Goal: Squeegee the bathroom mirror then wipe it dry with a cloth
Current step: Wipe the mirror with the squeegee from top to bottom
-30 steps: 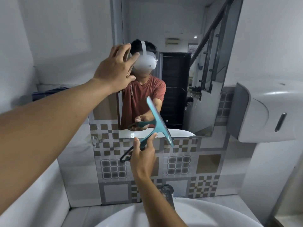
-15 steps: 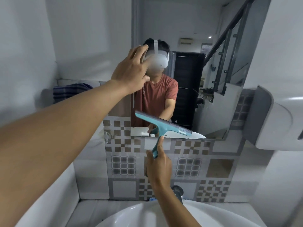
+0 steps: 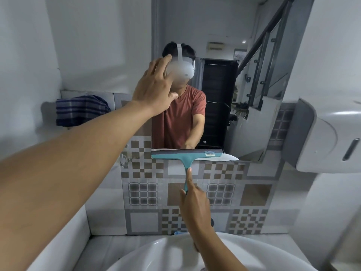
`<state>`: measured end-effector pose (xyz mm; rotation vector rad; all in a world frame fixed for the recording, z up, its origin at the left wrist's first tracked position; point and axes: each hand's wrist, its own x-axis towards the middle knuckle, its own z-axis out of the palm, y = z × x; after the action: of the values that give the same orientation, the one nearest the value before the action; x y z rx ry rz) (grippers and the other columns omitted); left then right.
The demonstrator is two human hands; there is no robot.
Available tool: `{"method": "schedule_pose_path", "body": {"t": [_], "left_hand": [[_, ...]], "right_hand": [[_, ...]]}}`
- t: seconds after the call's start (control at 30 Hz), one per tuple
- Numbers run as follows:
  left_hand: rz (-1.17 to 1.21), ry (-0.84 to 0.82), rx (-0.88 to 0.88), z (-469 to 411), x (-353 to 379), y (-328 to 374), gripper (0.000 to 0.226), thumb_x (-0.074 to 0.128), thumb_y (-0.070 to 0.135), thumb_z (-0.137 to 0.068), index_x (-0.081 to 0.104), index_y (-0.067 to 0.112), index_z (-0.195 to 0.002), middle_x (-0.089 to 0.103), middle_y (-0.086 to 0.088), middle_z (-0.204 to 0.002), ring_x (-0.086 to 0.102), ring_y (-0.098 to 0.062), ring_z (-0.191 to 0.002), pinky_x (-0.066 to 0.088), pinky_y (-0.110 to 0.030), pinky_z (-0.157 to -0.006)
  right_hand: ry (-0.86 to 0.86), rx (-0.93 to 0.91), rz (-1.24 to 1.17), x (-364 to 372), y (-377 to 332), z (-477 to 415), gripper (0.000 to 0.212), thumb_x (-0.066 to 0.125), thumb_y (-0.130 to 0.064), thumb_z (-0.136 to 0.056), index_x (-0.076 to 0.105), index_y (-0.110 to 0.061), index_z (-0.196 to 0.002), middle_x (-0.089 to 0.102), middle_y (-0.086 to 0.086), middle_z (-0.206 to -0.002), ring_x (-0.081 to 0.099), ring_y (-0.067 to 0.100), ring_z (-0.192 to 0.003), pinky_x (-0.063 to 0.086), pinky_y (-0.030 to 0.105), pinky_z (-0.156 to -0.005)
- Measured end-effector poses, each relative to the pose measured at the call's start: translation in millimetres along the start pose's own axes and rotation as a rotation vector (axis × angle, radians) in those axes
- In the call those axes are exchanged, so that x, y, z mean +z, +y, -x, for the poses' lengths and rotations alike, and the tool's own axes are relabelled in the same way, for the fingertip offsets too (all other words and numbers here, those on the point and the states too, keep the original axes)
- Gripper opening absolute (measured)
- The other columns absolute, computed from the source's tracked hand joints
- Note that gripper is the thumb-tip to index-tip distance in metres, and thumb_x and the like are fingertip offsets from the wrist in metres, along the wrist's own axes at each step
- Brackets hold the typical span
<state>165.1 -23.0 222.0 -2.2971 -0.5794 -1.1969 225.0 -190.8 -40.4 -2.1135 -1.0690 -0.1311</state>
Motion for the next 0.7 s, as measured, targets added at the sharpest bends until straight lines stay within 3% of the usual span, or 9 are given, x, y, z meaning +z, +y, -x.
{"method": "schedule_pose_path", "body": {"t": [0.27,0.47,0.7], "left_hand": [[0.029,0.003,-0.016,1.0,-1.9,1.4,0.08,0.075,0.035,-0.084,0.036,0.015,-0.151,0.028,-0.014,-0.158,0.025,-0.036,-0.144,0.041,-0.05,-0.11],[0.048,-0.022,-0.022,3.0,-7.0,4.3,0.097,0.084,0.045,-0.072,0.036,0.014,-0.151,0.026,-0.013,-0.159,0.023,-0.035,-0.145,0.04,-0.051,-0.109],[0.05,-0.025,-0.035,4.0,-7.6,7.5,0.098,0.083,0.043,-0.074,0.033,0.015,-0.153,0.024,-0.014,-0.16,0.02,-0.036,-0.147,0.04,-0.052,-0.109]], "right_hand": [[-0.024,0.021,0.004,2.1,-1.0,4.3,0.083,0.054,-0.028,-0.103,-0.012,-0.036,-0.152,0.066,0.002,-0.096,0.062,0.014,-0.079,0.056,0.029,-0.071],[-0.065,0.033,0.013,-4.9,0.1,7.2,0.081,0.053,-0.029,-0.104,-0.006,-0.034,-0.158,0.064,0.0,-0.093,0.063,0.013,-0.078,0.056,0.028,-0.069],[-0.103,0.034,0.044,-12.2,-1.8,13.1,0.079,0.051,-0.029,-0.104,-0.006,-0.032,-0.159,0.067,0.003,-0.1,0.06,0.013,-0.078,0.053,0.027,-0.07]]}}
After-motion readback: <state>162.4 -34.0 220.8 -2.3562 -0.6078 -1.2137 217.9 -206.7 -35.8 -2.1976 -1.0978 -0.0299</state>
